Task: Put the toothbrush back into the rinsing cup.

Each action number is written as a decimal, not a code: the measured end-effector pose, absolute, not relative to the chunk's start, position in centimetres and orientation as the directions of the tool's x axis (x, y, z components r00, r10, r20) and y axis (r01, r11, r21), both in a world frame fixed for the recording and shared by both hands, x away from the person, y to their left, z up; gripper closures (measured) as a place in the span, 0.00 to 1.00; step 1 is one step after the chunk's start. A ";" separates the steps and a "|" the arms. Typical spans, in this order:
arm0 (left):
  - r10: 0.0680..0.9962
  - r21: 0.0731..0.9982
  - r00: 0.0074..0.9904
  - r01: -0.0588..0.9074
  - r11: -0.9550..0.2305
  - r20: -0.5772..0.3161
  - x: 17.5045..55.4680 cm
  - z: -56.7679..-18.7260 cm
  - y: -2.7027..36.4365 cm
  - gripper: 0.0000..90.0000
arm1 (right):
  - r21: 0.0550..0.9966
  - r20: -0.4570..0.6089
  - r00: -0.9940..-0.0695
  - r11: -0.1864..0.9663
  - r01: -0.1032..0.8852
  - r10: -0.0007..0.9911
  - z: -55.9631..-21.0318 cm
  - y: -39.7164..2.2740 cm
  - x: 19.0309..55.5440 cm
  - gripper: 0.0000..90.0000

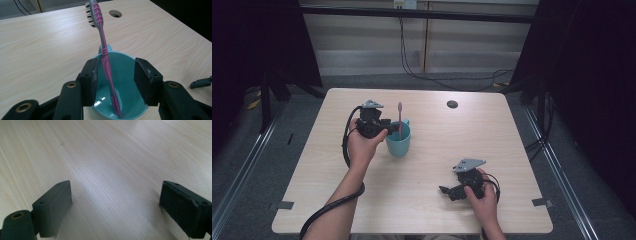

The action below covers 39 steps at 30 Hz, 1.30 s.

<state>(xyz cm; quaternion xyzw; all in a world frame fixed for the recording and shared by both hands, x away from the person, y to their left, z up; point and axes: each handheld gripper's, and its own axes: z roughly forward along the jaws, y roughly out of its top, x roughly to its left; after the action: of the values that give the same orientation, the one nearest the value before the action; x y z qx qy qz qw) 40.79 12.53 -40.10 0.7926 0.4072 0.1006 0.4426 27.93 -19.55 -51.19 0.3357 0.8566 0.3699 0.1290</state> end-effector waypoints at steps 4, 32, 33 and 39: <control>0.735 0.783 0.647 0.558 -0.275 -0.203 40.7 -39.9 12.9 0.57 | 0.721 0.027 -0.741 0.501 0.479 0.670 -51.2 -19.5 27.9 0.11; 0.736 0.771 0.632 0.586 -0.250 -0.243 39.9 -40.2 14.7 0.34 | 0.720 0.027 -0.741 0.501 0.480 0.671 -51.2 -19.5 27.9 0.11; 0.738 0.769 0.630 0.588 -0.251 -0.241 39.9 -40.2 14.7 0.33 | 0.720 0.028 -0.741 0.501 0.480 0.671 -51.2 -19.5 27.9 0.11; 0.735 0.767 0.634 0.589 -0.255 -0.242 39.9 -40.2 15.1 0.28 | 0.720 0.027 -0.741 0.501 0.480 0.671 -51.2 -19.5 27.9 0.11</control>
<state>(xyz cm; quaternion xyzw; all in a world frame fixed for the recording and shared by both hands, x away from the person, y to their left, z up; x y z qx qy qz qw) 39.88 15.08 -40.22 0.7878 0.4200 0.0823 0.4429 27.93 -19.55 -51.19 0.3358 0.8566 0.3700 0.1290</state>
